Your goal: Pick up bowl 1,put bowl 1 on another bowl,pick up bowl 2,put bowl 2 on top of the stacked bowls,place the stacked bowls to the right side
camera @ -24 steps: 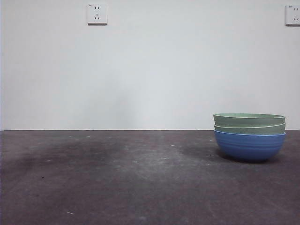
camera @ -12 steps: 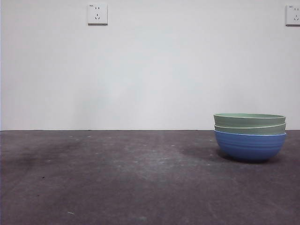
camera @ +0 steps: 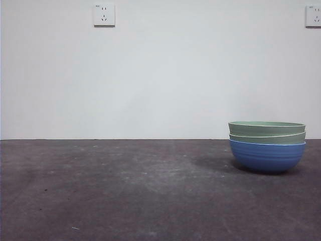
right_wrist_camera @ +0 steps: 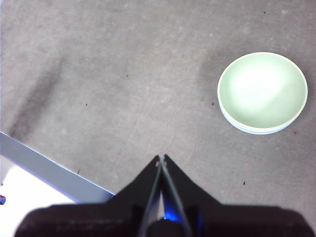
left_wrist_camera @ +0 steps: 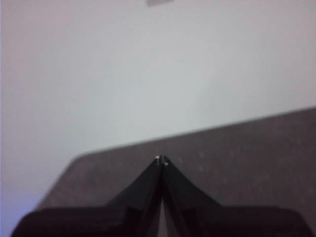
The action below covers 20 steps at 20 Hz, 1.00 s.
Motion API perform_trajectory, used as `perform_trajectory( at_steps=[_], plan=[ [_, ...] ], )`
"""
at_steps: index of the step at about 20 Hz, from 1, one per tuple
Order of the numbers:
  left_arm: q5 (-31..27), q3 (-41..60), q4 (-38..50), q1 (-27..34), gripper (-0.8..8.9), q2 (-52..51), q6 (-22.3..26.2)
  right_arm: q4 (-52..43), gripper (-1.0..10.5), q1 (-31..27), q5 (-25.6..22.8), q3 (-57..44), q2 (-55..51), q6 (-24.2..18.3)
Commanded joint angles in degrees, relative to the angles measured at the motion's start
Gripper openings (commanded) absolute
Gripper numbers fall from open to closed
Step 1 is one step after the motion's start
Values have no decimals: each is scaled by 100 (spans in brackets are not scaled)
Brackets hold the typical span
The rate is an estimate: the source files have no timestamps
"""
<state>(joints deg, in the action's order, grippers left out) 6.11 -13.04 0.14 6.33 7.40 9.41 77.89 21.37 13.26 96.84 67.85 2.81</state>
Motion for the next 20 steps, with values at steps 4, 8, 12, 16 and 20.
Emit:
perform_trajectory(
  at_steps=[4,8,12,16,20],
  plan=[
    [-20,911,70,20,-3,-481,-306,94,5,2,-13,-20,-4,50],
    [-13,1283,46,20,-4,-732,-407,94,5,2,-13,-20,-4,50],
    [-13,1287,-402,20,-3,-730,-498,94,5,2,-11,-20,-4,50],
    [9,1287,-1056,20,-4,-730,-702,94,5,2,-13,-20,-4,50],
    [11,1281,-1047,17,-3,-730,-1008,94,5,2,-11,-20,-4,50]
  ],
)
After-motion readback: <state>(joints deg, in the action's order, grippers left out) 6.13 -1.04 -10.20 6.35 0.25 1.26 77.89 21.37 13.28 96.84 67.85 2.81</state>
